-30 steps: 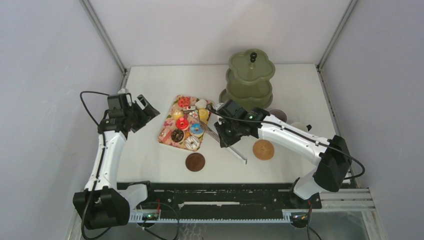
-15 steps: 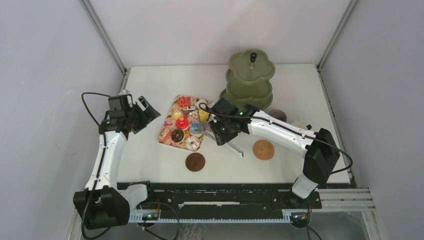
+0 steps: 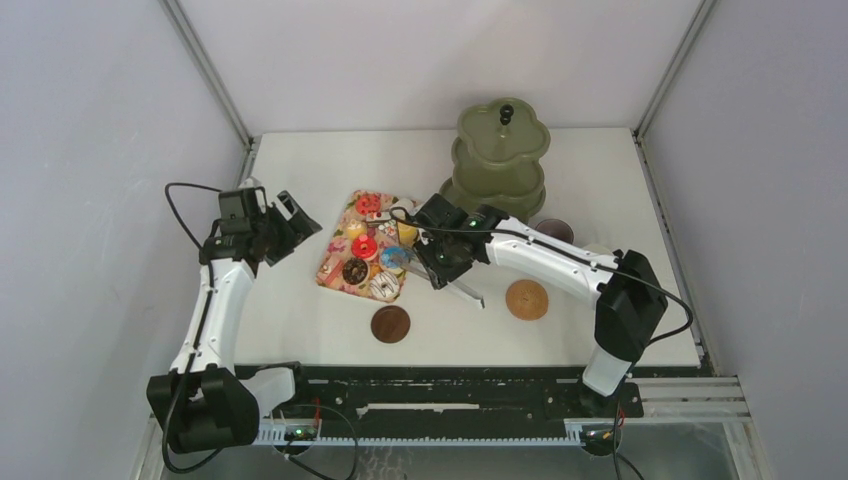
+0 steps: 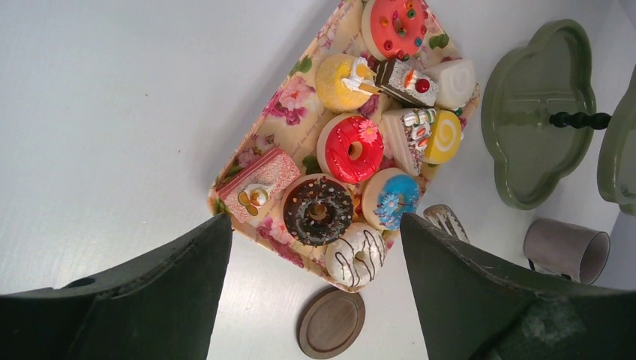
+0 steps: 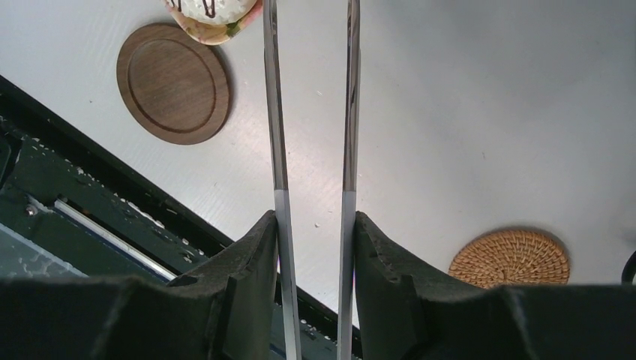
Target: Serve the afternoon tea
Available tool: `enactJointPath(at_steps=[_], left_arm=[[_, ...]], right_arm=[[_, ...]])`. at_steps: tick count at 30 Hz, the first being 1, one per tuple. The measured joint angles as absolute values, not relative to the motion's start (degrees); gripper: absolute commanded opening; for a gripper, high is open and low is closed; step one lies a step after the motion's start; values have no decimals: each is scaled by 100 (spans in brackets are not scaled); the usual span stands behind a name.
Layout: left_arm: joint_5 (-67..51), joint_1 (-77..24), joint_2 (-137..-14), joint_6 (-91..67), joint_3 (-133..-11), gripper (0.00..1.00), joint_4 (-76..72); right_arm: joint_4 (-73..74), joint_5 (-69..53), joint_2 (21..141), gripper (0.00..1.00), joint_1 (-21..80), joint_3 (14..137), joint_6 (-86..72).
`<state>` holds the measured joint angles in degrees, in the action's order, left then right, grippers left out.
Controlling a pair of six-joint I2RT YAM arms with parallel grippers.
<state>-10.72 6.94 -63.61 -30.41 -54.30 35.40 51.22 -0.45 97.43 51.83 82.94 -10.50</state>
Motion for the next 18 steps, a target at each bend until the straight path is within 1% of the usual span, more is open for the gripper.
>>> enactJointPath(at_steps=[18], left_arm=[[-1205, 694, -6493, -3050, -5330, 87, 3439]], right_arm=[[5310, -89, 9939, 46, 5223, 8501, -753]])
